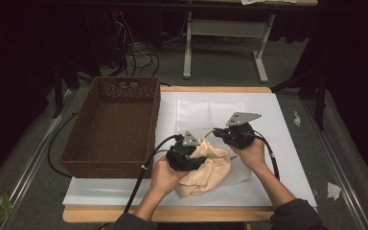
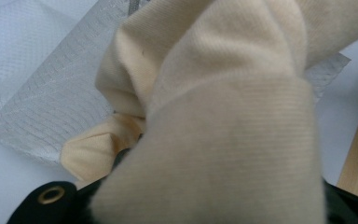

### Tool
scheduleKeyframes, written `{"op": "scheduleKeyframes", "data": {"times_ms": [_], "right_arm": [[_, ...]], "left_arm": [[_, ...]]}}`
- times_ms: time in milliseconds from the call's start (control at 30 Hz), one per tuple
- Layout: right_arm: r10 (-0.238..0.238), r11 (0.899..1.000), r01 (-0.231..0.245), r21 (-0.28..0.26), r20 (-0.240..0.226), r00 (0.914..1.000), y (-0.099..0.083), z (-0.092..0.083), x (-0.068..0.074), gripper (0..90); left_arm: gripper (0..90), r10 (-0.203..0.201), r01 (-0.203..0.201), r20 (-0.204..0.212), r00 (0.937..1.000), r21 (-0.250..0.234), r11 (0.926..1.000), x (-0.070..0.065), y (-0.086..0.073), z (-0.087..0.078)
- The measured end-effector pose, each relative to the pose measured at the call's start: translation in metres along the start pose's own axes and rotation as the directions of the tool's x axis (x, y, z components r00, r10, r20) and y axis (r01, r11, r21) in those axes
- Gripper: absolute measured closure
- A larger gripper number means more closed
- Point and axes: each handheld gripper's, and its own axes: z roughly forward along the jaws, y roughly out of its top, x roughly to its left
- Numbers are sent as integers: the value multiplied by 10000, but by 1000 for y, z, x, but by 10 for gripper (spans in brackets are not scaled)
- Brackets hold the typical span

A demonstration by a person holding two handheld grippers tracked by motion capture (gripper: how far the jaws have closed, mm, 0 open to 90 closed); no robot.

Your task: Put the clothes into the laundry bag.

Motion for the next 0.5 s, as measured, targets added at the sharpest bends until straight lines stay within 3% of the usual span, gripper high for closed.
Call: {"op": "scheduleKeyframes", "data": {"times_ms": [167, 500], "right_arm": [[-101, 9999, 101, -3, -28, 9999, 1, -1, 1, 890], [-24, 10000, 24, -31, -157, 9999, 2, -1, 0, 891]], "left_arm": [[636, 175, -174, -168, 9997, 60, 9998, -3, 0, 3], [637, 611, -612, -118, 9981, -19, 9981, -13, 3, 1]]}}
